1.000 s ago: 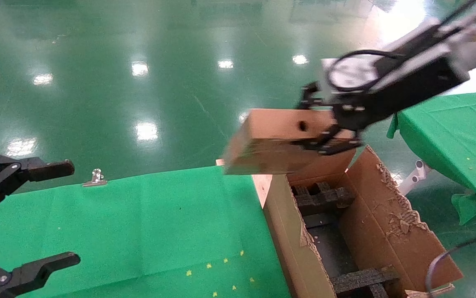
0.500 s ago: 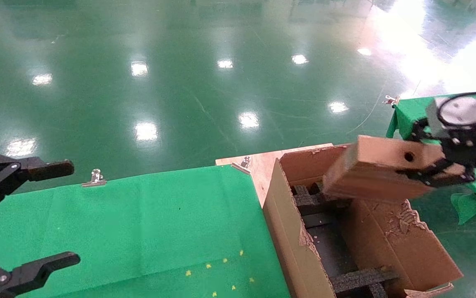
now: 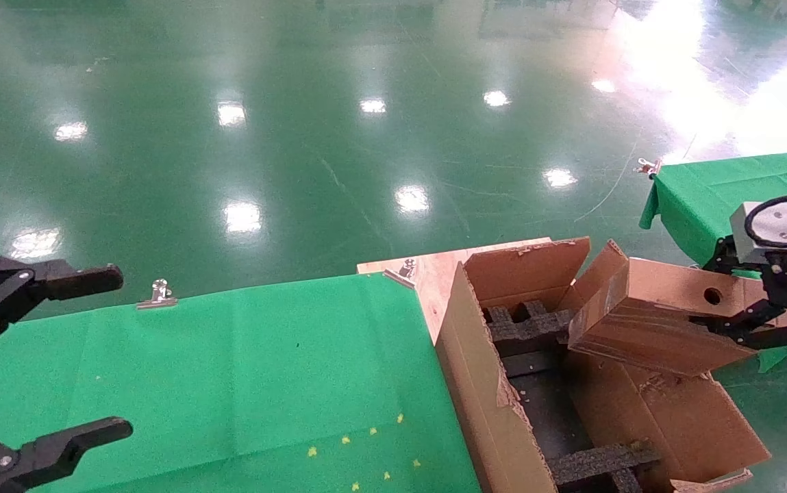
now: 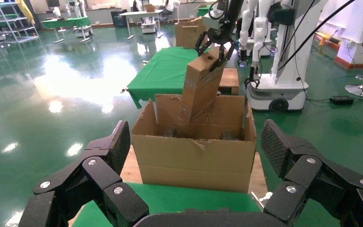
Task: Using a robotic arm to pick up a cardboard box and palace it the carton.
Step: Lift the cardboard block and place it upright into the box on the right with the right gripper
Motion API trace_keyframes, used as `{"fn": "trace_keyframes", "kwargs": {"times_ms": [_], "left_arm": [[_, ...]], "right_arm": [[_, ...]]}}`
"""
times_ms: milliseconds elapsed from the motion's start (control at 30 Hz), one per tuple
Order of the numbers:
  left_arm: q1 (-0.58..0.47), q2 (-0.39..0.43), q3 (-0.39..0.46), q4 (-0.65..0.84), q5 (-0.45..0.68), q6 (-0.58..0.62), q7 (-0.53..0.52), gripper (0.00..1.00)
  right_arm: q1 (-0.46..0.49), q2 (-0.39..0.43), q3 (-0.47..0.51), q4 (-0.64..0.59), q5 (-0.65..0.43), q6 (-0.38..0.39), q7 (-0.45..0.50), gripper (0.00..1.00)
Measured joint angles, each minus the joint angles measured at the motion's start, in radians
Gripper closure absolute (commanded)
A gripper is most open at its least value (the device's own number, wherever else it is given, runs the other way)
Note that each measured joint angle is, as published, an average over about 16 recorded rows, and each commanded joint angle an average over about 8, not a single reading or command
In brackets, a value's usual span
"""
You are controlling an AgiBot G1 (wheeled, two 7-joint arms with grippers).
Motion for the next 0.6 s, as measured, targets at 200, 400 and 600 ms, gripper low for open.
{"fn": "trace_keyframes", "kwargs": {"times_ms": [200, 400, 600], "left_arm": [[0.000, 0.000, 0.000, 0.000, 0.000, 0.000, 0.000, 0.00], [0.000, 0.000, 0.000, 0.000, 0.000, 0.000, 0.000, 0.00], [0.000, 0.000, 0.000, 0.000, 0.000, 0.000, 0.000, 0.00]], "right_arm": [[-0.016, 0.003, 0.002, -0.018, 0.027, 0.022, 0.083, 1.00], [-0.033, 0.011, 0.002, -0.051, 0.063, 0.057, 0.239, 1.00], [-0.053, 0.026, -0.004, -0.076, 0.093, 0.098, 0.439, 1.00]]}}
